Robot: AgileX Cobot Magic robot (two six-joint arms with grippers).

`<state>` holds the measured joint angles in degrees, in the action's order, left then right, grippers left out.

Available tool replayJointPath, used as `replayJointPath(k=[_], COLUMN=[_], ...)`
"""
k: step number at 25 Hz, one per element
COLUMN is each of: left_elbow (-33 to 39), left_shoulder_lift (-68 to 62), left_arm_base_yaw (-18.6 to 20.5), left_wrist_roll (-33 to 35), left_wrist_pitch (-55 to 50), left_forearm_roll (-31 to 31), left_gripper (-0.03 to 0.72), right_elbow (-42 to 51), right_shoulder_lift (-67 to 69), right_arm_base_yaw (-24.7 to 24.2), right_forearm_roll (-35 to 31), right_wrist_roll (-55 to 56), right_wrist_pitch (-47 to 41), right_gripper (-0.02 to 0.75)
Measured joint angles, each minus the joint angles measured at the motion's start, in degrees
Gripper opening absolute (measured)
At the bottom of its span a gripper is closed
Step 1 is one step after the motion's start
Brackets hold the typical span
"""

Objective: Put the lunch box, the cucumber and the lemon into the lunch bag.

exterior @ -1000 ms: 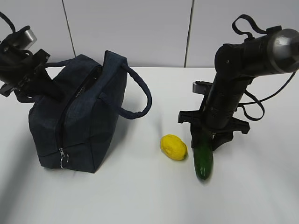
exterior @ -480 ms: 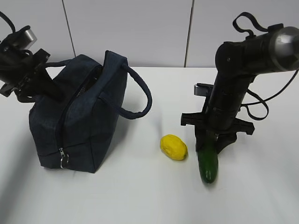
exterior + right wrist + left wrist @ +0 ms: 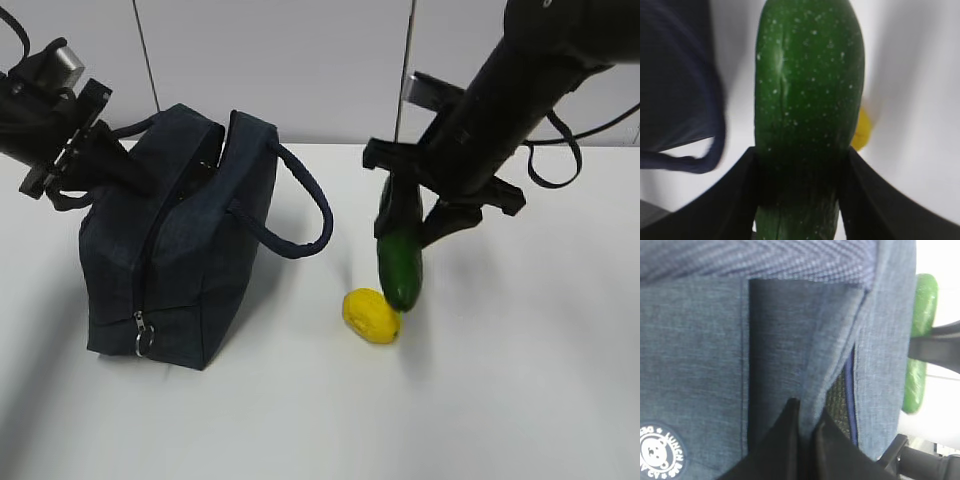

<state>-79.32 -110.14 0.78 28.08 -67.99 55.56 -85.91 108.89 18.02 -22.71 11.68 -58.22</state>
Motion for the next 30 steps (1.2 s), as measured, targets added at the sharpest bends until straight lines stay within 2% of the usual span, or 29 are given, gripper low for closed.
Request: replayJointPath(k=[4, 8, 14, 20, 30], left_elbow=[0.0, 0.0, 0.0, 0.0, 0.0], left_shoulder_lift=[0.0, 0.0, 0.0, 0.0, 0.0], left_arm_base_yaw=[0.0, 0.0, 0.0, 0.0, 0.0], left_wrist_roll=[0.81, 0.97, 1.1, 1.2, 1.76], left_wrist_pitch=[0.0, 0.0, 0.0, 0.0, 0.0], left_forearm_roll=[1.26, 1.26, 1.53, 1.57, 5.46], left_gripper=[-0.008, -0.008, -0.008, -0.008, -0.008], right_elbow=[-4.15, -6.58, -6.7, -7.19, -7.23], right_shoulder_lift=[-0.13, -0.13, 0.09, 2.99, 10.48], right_arm_base_yaw=[0.0, 0.0, 0.27, 2.61, 5.47], right_forearm_roll=[-10.64, -19.92, -31.03, -46.85, -55.64], right_wrist_roll=[-6.86, -11.68, -17.47, -27.23, -32.54], right_wrist_pitch=[0.05, 4.3, 9.11, 10.35, 11.52], right_gripper=[0.348, 0.348, 0.348, 0.348, 0.348])
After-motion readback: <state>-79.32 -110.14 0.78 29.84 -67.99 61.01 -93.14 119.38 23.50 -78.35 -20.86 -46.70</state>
